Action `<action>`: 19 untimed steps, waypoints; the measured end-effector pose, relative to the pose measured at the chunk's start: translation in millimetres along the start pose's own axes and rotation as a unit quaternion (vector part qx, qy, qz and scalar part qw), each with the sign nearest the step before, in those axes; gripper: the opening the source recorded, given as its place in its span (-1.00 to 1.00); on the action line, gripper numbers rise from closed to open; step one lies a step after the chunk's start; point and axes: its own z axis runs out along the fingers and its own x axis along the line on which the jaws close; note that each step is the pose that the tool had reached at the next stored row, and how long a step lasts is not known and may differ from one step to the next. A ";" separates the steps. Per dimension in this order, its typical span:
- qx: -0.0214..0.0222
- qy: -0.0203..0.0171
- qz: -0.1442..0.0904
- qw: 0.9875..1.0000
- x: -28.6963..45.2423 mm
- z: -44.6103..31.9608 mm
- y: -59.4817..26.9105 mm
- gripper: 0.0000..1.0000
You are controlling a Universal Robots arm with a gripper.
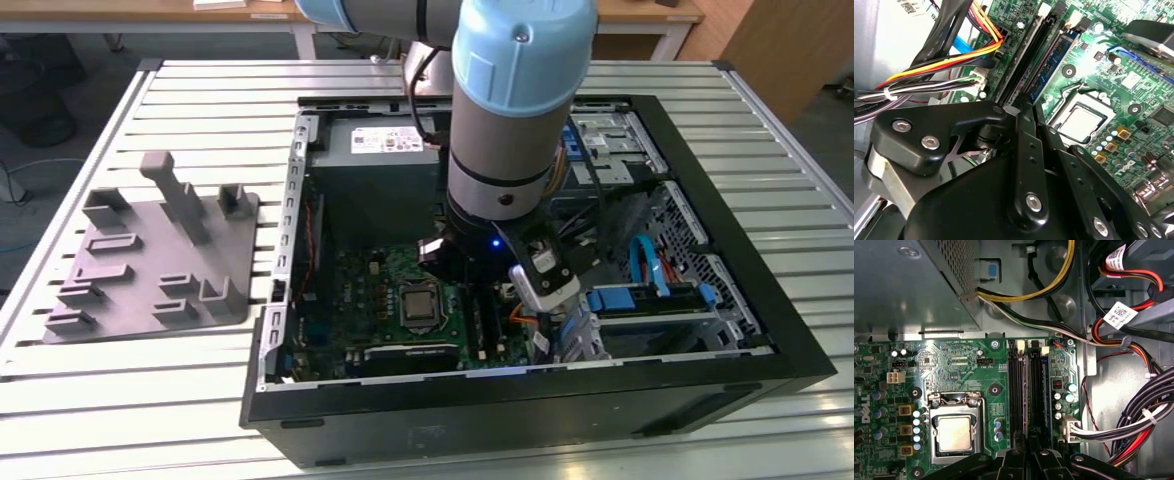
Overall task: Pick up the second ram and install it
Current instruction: 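Insert the second ram into the second slot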
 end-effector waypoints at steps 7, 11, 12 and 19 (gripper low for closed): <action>0.000 0.000 0.000 1.000 0.0 0.0 -0.1 -0.73; 0.000 0.000 -0.004 1.000 0.0 0.2 -0.1 -0.73; 0.000 0.000 -0.005 1.000 0.0 0.4 -0.1 -0.73; 0.000 0.000 -0.008 1.000 0.1 2.7 0.0 -0.73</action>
